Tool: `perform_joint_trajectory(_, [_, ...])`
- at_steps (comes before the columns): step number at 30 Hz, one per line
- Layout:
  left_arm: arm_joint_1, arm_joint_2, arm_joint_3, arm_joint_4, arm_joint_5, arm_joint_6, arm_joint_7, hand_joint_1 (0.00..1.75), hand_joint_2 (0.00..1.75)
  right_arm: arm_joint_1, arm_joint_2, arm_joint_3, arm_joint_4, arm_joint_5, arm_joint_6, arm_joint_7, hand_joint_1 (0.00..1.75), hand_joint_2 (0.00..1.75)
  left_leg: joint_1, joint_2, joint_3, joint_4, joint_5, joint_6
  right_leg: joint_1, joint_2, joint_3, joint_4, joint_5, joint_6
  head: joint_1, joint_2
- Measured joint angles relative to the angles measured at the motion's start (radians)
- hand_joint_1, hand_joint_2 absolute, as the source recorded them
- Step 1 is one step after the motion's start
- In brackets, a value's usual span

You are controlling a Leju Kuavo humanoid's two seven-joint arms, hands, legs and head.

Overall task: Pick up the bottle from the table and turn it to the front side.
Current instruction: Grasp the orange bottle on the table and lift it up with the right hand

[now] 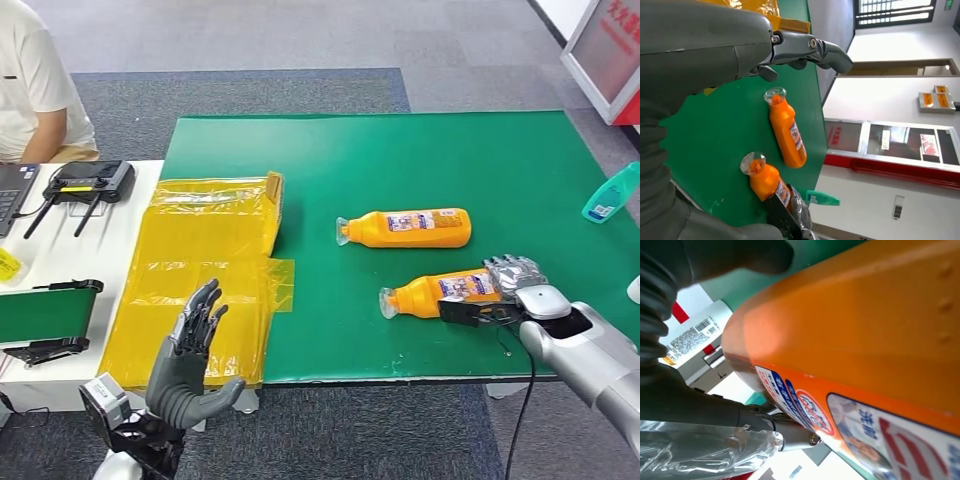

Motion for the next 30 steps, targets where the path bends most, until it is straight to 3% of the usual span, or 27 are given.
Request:
perform_joint_trajectory(12, [-0.001,0.005,-0.002,0.0,0.001,0.007,0.002,0.0,1.75,-0.002,0.007,0.0,0.004,-0.013,-0.011,-0.015,1.75,1.75,0.0,0.0,0.003,0.0,0.0,0.0,0.0,0.0,0.003,0.0,0.0,0.0,0.0,0.0])
perform_joint_trajectory(17, [0.001,0.005,-0.002,0.0,0.003,0.011,0.003,0.0,1.75,0.021,0.007,-0.031,-0.026,-0.106,-0.064,-0.038,1.75,1.75,0.0,0.0,0.004,0.0,0.0,0.0,0.0,0.0,0.003,0.0,0.0,0.0,0.0,0.0])
perform_joint_trajectory(21, [0.012,0.005,-0.001,0.001,0.014,0.019,0.0,0.0,1.75,0.146,0.014,-0.15,-0.14,-0.237,-0.178,-0.097,1.75,1.75,0.0,-0.001,0.003,0.0,0.0,0.0,0.0,-0.001,0.003,0.0,0.0,0.0,0.0,0.0])
perform_joint_trajectory(25, [0.021,0.005,0.0,0.002,0.02,0.029,-0.005,0.0,1.75,0.288,0.042,-0.288,-0.26,-0.29,-0.224,-0.163,1.75,1.75,0.001,-0.002,0.002,0.0,-0.001,0.0,0.001,-0.001,0.003,0.0,-0.002,-0.001,0.0,0.0])
perform_joint_trajectory(30, [0.031,0.005,0.001,0.002,0.027,0.056,-0.02,0.0,1.75,0.504,0.179,-0.47,-0.432,-0.51,-0.25,-0.328,1.75,1.75,0.001,-0.002,0.002,0.0,-0.003,-0.001,0.002,-0.002,0.002,0.0,-0.003,-0.002,0.0,0.0])
